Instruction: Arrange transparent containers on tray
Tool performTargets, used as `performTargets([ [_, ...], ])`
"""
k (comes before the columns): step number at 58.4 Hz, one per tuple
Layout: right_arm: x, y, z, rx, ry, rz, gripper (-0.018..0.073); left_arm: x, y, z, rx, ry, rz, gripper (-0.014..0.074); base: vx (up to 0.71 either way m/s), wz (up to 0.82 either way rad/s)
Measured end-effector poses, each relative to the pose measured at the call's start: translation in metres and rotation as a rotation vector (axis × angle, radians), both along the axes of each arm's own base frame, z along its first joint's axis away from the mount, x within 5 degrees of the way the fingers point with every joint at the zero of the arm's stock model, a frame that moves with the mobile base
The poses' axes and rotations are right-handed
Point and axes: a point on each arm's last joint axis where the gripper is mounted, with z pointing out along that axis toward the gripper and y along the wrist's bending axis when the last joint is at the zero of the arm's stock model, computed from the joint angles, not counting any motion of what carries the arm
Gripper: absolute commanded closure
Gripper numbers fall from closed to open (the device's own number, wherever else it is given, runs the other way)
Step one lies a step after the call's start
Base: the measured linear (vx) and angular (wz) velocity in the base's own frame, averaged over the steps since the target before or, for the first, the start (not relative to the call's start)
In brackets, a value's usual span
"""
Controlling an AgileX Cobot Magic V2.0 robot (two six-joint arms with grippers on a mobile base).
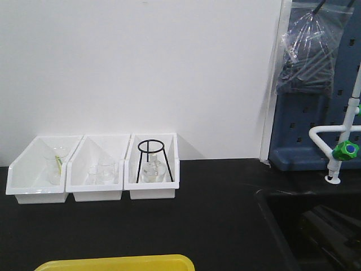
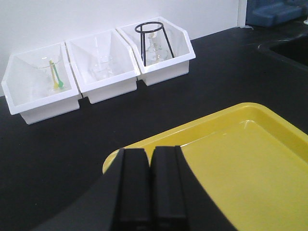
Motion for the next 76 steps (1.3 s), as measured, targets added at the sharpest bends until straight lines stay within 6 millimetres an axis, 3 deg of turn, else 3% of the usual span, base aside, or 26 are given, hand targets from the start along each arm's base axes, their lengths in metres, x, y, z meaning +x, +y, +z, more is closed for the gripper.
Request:
performTargets([
  [12,0.0,0.0,0.0,0.0,0.0,0.0,0.0571,0.001,0.003,-0.004,0.056,-0.006,0.016,0.0603,0.0,0.0],
  [22,0.0,0.0,0.0,0.0,0.0,0.0,0.0571,0.007,0.009,-0.021,0.078,-0.037,0.094,0.0603,0.0,0.0],
  [39,0.0,0.0,0.0,0.0,0.0,0.0,0.0571,0.0,0.012,-0.102,0.095,-0.037,0.105,0.0603,0.0,0.0],
  [48,0.0,0.0,0.0,0.0,0.0,0.0,0.0571,-0.012,0.013,-0.1,0.063,-0.13,0.111,0.0603,0.0,0.0],
  [76,0.0,0.0,0.0,0.001,0.0,-0.001,0.0571,-0.017,0.014,-0.107,0.107,-0.076,0.101,0.0603,0.0,0.0],
])
